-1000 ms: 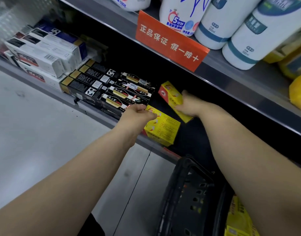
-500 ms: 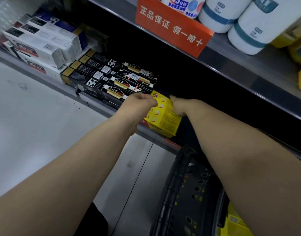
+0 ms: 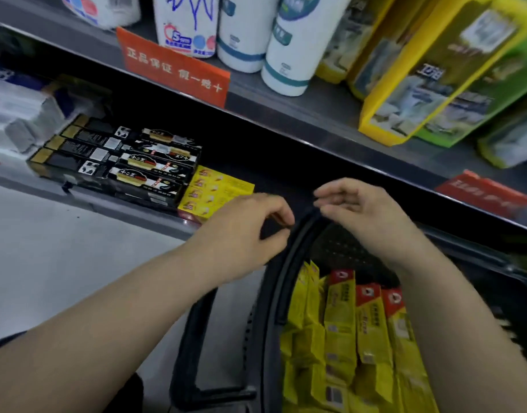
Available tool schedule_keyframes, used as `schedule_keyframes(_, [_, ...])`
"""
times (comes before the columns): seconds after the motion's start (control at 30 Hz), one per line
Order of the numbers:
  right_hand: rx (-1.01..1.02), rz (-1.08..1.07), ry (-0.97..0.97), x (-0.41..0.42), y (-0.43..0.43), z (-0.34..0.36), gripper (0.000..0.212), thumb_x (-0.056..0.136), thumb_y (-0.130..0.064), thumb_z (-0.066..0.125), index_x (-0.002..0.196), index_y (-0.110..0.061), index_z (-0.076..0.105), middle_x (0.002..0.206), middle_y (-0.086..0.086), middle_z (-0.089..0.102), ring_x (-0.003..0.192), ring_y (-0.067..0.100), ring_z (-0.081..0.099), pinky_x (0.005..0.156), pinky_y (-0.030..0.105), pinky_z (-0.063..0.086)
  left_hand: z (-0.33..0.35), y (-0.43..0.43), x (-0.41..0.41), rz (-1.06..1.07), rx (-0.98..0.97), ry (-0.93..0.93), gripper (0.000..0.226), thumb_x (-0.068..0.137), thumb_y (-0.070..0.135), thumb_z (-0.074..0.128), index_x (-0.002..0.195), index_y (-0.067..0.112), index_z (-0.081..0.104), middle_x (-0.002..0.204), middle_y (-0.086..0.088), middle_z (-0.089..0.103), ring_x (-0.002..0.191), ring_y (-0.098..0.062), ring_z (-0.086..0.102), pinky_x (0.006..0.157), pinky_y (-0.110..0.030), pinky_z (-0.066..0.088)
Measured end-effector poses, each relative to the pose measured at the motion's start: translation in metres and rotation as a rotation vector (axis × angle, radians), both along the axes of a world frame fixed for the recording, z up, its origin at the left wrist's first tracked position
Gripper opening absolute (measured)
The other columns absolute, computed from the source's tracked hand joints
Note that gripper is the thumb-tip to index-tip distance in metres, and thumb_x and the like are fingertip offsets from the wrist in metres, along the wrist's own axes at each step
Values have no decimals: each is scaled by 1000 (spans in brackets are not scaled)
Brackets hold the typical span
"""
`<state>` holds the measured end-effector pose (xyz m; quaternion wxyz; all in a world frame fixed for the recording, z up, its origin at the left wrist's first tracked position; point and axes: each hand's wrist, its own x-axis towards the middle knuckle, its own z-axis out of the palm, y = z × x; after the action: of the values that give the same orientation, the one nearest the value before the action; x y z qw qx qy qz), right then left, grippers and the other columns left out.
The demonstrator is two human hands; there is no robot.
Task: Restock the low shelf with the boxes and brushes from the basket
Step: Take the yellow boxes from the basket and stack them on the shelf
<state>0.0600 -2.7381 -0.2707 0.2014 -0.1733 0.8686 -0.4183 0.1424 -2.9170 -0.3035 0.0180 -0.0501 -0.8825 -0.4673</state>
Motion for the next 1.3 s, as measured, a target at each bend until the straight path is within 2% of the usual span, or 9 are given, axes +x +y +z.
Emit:
schedule_keyframes(0.13, [131,-305,-30,40,89,-30,18,84,1,64,93,-14,66,87,3,68,76,8,61,67,8,46,7,29,18,-210,-104,50,13,87,24,58,99,28,61,97,17,57,92,5,43,79,-2,31])
schedule_keyframes(0.27, [462,-397,-169,67,131,-76,22,88,-18,62,107,-6,64,106,12,67,97,25,62,86,35,48,6,54,27,-290,-140,29,15,90,26,55,104,28,59,104,16,57,96,5,46,77,-1,30])
schedule_keyframes(0.47, [821,-329,-171,100,74,-134,74,91,-52,46,137,2,29,140,18,36,130,34,34,107,39,28,6,73,31,-357,-178,-33,15,89,23,56,103,25,60,99,15,58,92,2,50,77,-7,36])
schedule_keyframes(0.63, [368,-599,-243,106,81,-124,60,86,-23,64,133,-3,32,134,15,46,125,31,44,104,40,38,8,88,32,-296,-41,-203,19,89,20,57,108,24,58,100,13,60,93,3,57,80,-12,46])
schedule_keyframes(0.77, [100,-680,-224,120,101,-86,58,88,-3,53,140,-16,33,127,0,52,111,20,53,92,34,46,8,99,32,-204,151,-501,38,93,28,54,129,19,47,119,10,56,107,-6,56,94,-27,45])
schedule_keyframes(0.93, [-72,-546,72,168,93,-53,63,93,-13,55,144,-33,23,129,-16,41,118,1,39,104,19,33,5,116,39,-47,545,-866,51,92,34,54,134,9,41,134,-4,50,114,-19,53,95,-34,45])
schedule_keyframes(1.07, [-200,-427,95,187,87,-49,67,90,-12,59,138,-42,23,138,-17,40,122,1,45,93,11,43,1,123,40,-3,796,-871,30,90,21,58,118,9,57,110,-9,70,103,-23,65,91,-40,50])
schedule_keyframes(1.17, [-155,-336,149,183,97,-45,72,86,-13,65,139,-41,24,139,-23,37,130,-4,36,106,18,36,0,123,40,4,874,-892,30,87,19,62,115,9,60,104,-8,72,95,-22,68,83,-39,53])
schedule_keyframes(1.3, [-156,-146,45,167,117,-33,56,82,-51,62,133,-42,40,133,-24,47,127,-4,41,102,13,36,-2,122,37,63,877,-861,31,87,13,61,118,10,57,100,-10,70,91,-24,65,74,-36,52])
